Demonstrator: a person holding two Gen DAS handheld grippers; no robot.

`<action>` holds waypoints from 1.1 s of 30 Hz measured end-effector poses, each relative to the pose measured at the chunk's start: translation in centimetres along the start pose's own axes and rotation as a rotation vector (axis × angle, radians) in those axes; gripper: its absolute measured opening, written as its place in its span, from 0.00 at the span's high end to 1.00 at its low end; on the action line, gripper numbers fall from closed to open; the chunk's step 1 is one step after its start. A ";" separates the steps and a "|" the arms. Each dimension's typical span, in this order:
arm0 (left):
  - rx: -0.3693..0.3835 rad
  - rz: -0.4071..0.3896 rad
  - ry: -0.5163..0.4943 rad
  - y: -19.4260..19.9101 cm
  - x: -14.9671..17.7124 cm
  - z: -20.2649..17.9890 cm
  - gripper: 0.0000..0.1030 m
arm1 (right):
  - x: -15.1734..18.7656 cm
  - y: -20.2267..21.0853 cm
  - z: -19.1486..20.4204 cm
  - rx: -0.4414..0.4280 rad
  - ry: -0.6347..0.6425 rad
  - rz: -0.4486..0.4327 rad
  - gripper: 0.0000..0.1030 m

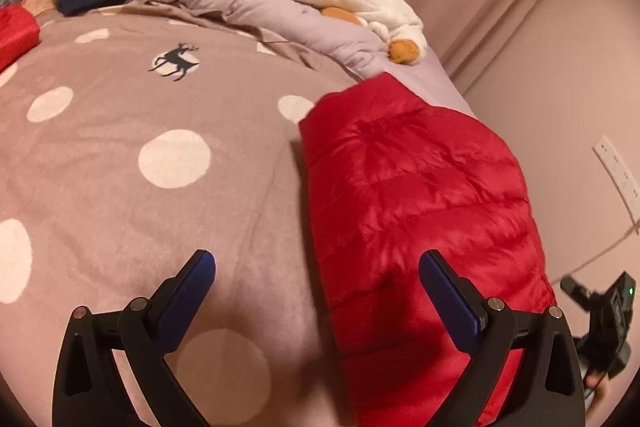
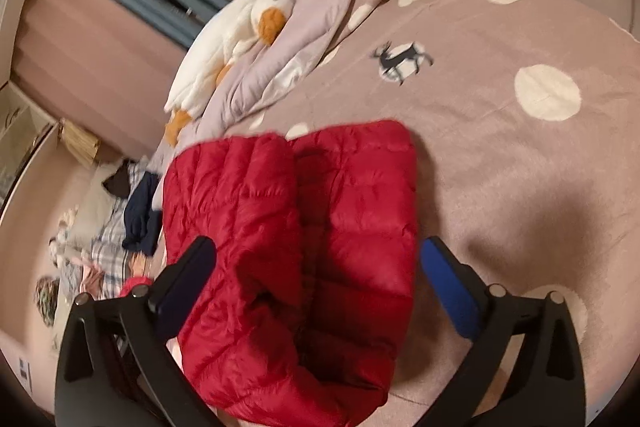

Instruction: Fold large clothes

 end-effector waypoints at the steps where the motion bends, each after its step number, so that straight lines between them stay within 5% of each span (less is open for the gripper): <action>1: -0.008 0.004 0.011 -0.2 0.1 0.3 0.02 | 0.3 -0.3 0.0 0.003 0.011 0.022 0.01; 6: 0.115 0.081 0.074 -1.8 0.8 0.5 0.02 | 2.0 -2.2 -1.7 -0.012 -0.057 0.080 0.00; 14: 0.471 0.214 0.213 -5.7 2.1 -1.7 0.01 | 5.6 -7.4 -1.0 -0.139 -0.137 0.308 0.00; 20: 0.610 0.311 0.245 -8.9 2.6 -2.6 0.01 | 6.2 -8.3 -0.9 -0.198 -0.173 0.343 0.00; 26: 0.613 0.302 0.205 -9.0 2.8 -3.9 0.01 | 6.4 -8.1 -0.6 -0.233 -0.156 0.329 0.01; 33: 0.532 0.255 0.128 -6.7 1.8 -6.0 0.12 | 6.4 -7.5 1.0 -0.301 -0.042 0.288 0.32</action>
Point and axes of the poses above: each gripper's, at about its wrist camera, not at the fingertips, and y roughly against the way its jaws point, z to its left, x to its underside, the point moved 6 cm from there along -y, roughly the way its jaws point, and after that the axes turned 8 degrees about -y, right-handed, at the moved point
